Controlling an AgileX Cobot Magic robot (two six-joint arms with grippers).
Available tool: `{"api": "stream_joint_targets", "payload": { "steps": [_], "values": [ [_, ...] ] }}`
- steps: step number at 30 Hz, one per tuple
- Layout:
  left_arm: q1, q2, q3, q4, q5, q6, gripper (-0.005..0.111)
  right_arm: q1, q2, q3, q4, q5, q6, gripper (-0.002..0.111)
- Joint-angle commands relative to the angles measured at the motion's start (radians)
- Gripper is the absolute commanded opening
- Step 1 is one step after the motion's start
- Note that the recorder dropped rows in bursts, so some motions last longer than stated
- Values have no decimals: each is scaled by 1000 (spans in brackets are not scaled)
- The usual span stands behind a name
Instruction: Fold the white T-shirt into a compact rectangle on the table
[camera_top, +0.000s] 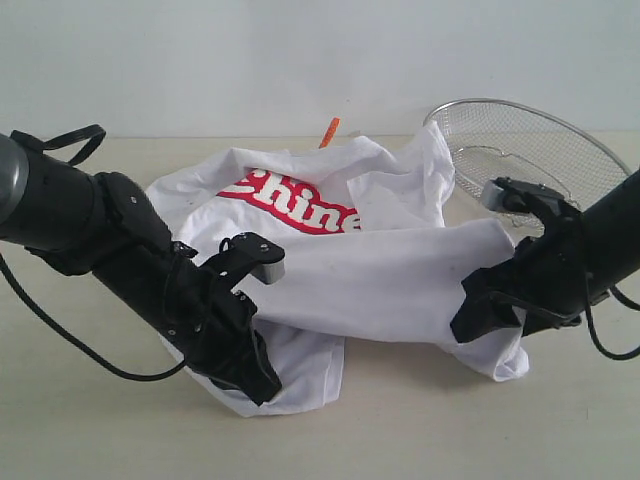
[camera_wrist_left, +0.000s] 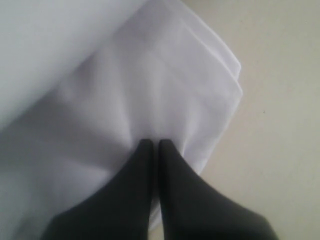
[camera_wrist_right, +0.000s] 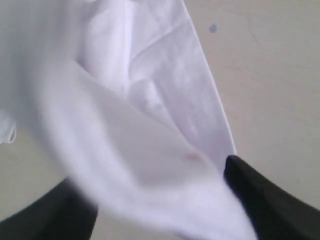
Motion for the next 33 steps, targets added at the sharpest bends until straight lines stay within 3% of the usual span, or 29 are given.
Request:
{"api": "stream_joint_targets", "payload": {
  "steps": [1, 4, 9, 15, 23, 25, 28, 29, 33],
  "values": [
    [-2, -1, 0, 33, 20, -14, 4, 3, 54, -12, 31, 19, -32, 35],
    [-2, -1, 0, 85, 21, -42, 4, 3, 70, -53, 82, 142, -36, 1],
    [2, -1, 0, 204, 57, -122, 4, 3, 70, -140, 223, 491, -121, 0],
    [53, -61, 18, 246, 241, -123, 4, 11, -70, -153, 335, 491, -3, 0],
    [154, -267, 131, 436, 245, -399, 4, 11, -235, -151, -195, 491, 317, 0],
    [154, -300, 136, 390, 239, -363, 4, 11, -235, -151, -298, 455, 370, 0],
    [148, -331, 136, -12, 319, 39, 4, 11, -212, -151, -358, 377, 385, 0],
    [138, -331, 136, -69, 330, 84, 4, 11, -206, -151, -358, 363, 385, 0],
    [83, -312, 136, -38, 275, 42, 4, 11, -193, -151, -359, 353, 385, 6]
  ]
}}
